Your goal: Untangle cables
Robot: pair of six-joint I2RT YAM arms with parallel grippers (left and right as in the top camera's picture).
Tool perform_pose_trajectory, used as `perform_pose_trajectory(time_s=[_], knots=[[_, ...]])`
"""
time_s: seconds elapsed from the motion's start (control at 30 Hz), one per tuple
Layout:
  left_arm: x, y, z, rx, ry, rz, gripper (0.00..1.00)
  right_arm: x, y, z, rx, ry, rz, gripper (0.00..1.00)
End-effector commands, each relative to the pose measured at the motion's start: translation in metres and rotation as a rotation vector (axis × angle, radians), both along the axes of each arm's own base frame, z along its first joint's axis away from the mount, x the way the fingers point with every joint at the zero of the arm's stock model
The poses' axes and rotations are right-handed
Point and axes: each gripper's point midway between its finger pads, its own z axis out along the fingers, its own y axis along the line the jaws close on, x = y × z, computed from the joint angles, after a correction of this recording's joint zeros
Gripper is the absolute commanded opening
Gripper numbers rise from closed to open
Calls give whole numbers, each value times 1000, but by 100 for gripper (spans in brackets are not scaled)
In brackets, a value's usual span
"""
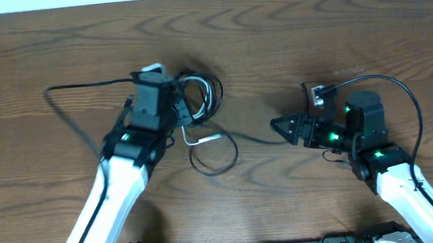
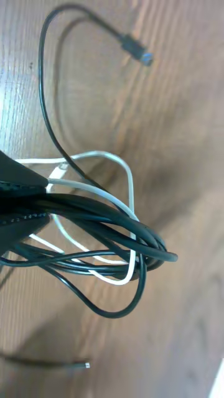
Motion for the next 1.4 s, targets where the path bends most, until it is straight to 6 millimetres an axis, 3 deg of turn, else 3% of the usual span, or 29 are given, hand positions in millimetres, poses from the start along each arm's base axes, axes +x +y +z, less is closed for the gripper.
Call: perform_pose_trajectory(time_s=[0.0,0.13,0.27,0.4,0.53,0.67,0.77,1.03,1.2,1.37], knots=[[-6,-3,20,-28,-35,-23,8,-2,12,10,10,-49,43,86],[-13,-19,25,-99,-27,-94,8,-5,30,23,27,-123,95,84],[-17,-30,25,-145,-10,-144,8,-7,40,24,25,-128,95,68],[-28,-51,28,-177,-7,-306,7,-12,51,25,25,-125,101,53],[-36,-61,28,-148,-26,-445,8,-15,66,42,72,-188,135,41],[-36,-61,27,-137,-26,-457,7,-9,72,68,181,-192,97,41],[-38,-63,27,-140,-25,-465,8,-5,71,74,241,-127,41,42],[-49,-88,31,-167,-34,-553,7,-2,70,74,358,88,-59,40],[-56,-98,31,-167,-30,-590,8,-2,70,74,377,127,-73,40],[-56,-103,34,-174,-49,-599,8,-7,70,58,341,192,-86,34]])
